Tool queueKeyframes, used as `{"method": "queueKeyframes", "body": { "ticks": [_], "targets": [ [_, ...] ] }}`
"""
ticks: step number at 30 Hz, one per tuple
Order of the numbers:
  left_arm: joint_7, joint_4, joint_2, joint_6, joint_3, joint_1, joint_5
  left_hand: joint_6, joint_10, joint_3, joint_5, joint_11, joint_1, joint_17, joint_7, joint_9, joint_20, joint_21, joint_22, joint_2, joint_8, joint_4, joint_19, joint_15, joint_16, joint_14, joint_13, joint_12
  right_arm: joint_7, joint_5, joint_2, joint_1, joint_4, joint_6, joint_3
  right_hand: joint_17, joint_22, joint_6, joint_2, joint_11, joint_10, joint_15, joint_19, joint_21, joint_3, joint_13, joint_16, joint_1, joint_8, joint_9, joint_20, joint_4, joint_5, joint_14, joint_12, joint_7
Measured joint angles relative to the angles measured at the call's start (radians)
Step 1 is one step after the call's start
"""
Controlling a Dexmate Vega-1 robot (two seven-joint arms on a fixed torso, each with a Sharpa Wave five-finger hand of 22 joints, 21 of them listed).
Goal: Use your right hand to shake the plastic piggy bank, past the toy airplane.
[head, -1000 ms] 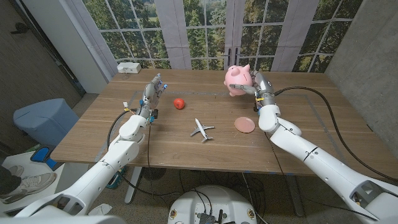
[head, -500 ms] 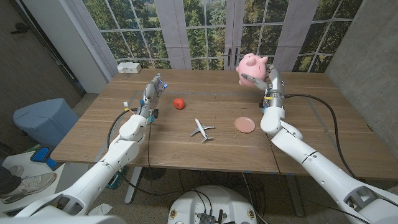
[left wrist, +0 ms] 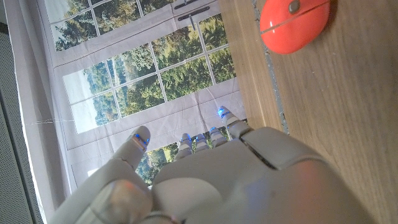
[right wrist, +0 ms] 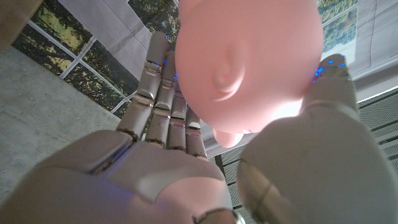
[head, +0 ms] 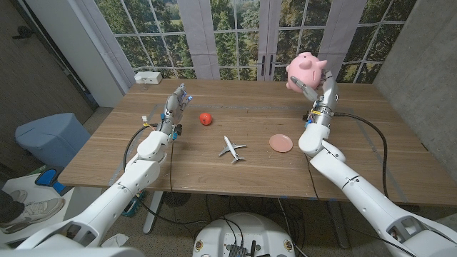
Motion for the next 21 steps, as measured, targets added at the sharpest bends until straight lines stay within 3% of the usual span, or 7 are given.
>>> {"method": "queueKeyframes", "body": {
  "ticks": [14,21],
  "targets": [
    [-0.013,0.016,-0.002,-0.001,0.000,-0.008,-0.007,0.000,0.000,-0.004,0.000,0.000,-0.005,0.000,0.000,0.000,0.000,0.000,0.000,-0.005,0.000,-0.004,0.000,0.000,0.000,0.000,0.000,0.000,0.021,-0.020,-0.019,-0.006,-0.021,-0.013,-0.009,0.063,-0.014,0.005,0.000,-0.002,0.009,0.000,-0.013,0.008,0.000,0.000,-0.012,0.000,-0.007,0.000,0.013,0.000,0.008,0.000,-0.007,0.005],
    [-0.019,0.026,-0.004,-0.002,0.002,-0.015,-0.008,0.000,0.000,-0.001,0.000,0.000,-0.005,0.000,0.000,0.000,0.000,0.000,0.000,-0.005,0.000,-0.007,0.000,0.000,0.000,0.000,0.000,0.000,0.114,-0.020,-0.060,-0.006,-0.062,-0.060,-0.025,0.083,-0.024,0.013,0.000,-0.002,0.009,0.000,-0.020,0.008,0.000,0.000,-0.019,0.000,-0.012,0.000,0.020,0.000,0.008,0.000,-0.007,0.005]
  ]
}}
